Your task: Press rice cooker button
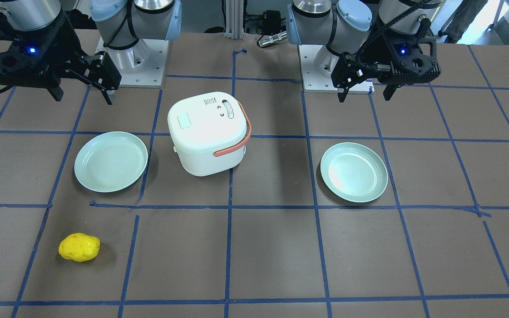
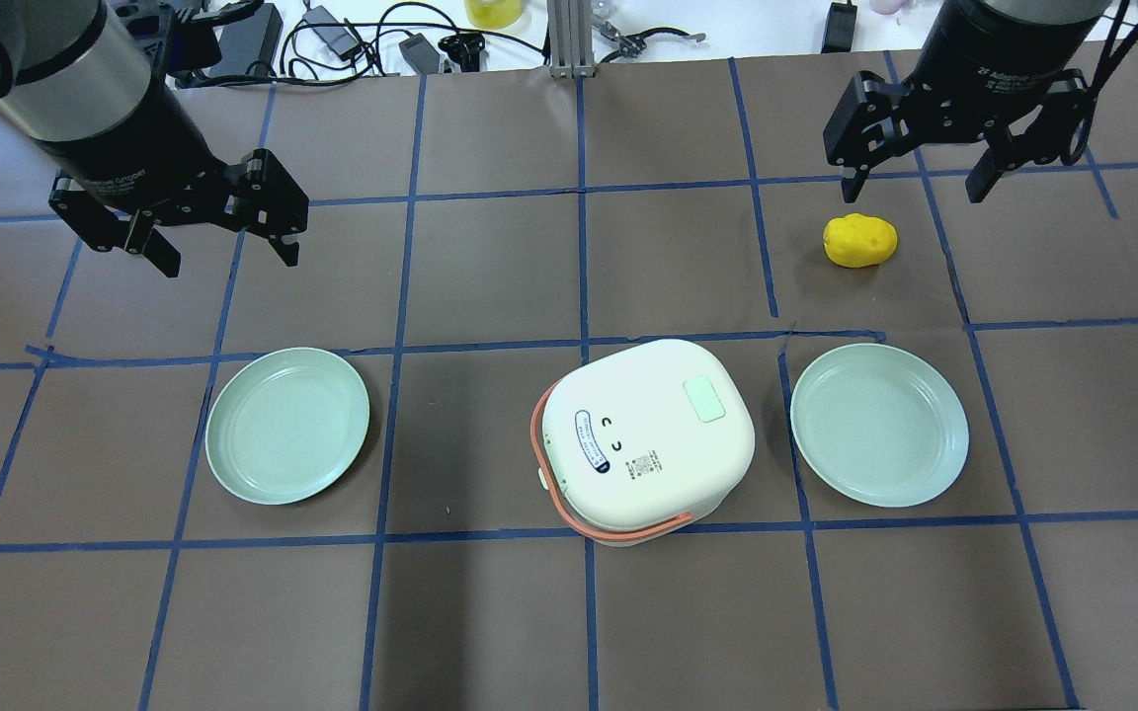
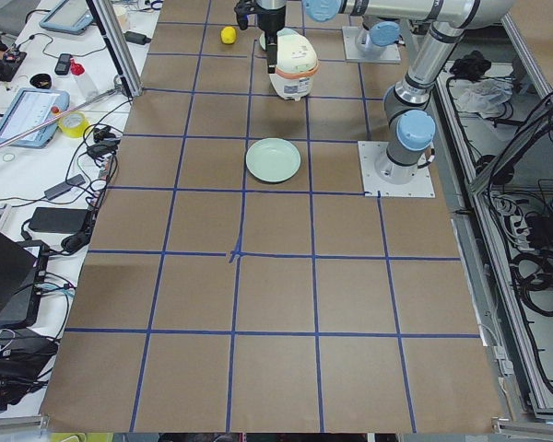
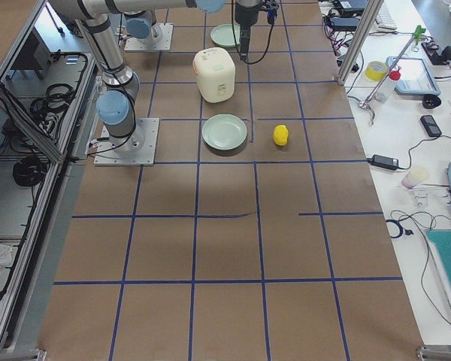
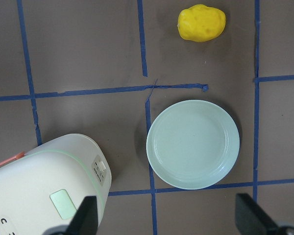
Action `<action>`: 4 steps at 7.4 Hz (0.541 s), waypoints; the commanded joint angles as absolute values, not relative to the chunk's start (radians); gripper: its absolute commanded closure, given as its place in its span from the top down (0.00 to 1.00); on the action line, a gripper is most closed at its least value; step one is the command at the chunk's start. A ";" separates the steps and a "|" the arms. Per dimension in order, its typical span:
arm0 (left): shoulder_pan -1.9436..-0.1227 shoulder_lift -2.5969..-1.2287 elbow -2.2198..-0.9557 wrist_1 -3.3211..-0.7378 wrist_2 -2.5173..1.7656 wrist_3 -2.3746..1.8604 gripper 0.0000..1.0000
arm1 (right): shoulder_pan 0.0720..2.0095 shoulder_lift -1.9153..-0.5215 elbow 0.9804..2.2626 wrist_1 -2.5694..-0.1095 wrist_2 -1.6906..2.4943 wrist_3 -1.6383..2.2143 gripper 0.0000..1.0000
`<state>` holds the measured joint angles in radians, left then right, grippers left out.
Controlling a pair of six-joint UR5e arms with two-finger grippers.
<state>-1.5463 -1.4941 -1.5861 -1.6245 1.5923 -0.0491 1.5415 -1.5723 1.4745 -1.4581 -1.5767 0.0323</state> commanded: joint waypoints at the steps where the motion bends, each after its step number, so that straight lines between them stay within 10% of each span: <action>1: -1.546 -1.494 -1.586 -1.624 1.592 -0.049 1.00 | 1.542 -1.572 1.480 -1.454 -1.580 0.032 1.00; 4: -1.546 -1.494 -1.586 -1.624 1.592 -0.049 1.00 | 1.543 -1.572 1.482 -1.454 -1.572 0.032 1.00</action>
<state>-1.5463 -1.4941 -1.5861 -1.6244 1.5923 -0.0490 1.5422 -1.5723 1.4811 -1.4543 -1.5742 0.0322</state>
